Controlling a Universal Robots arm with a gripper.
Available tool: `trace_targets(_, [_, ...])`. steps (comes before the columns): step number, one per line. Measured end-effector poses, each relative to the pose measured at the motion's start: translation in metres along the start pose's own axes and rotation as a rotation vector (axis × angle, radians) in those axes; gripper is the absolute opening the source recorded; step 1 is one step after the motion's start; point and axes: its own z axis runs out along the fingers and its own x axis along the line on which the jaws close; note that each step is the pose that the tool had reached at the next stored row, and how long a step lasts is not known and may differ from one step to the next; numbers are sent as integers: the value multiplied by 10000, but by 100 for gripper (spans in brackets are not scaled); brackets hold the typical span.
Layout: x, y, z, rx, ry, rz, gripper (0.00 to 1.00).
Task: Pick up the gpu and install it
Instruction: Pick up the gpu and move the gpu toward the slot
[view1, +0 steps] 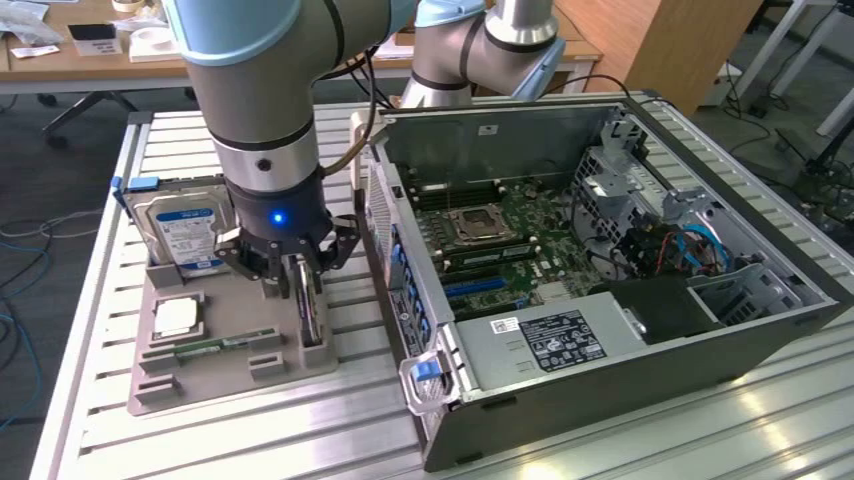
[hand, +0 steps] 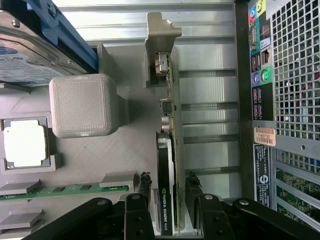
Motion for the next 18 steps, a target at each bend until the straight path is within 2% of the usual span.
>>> trace_targets(18, [-2, -1, 52, -1, -1, 0, 42])
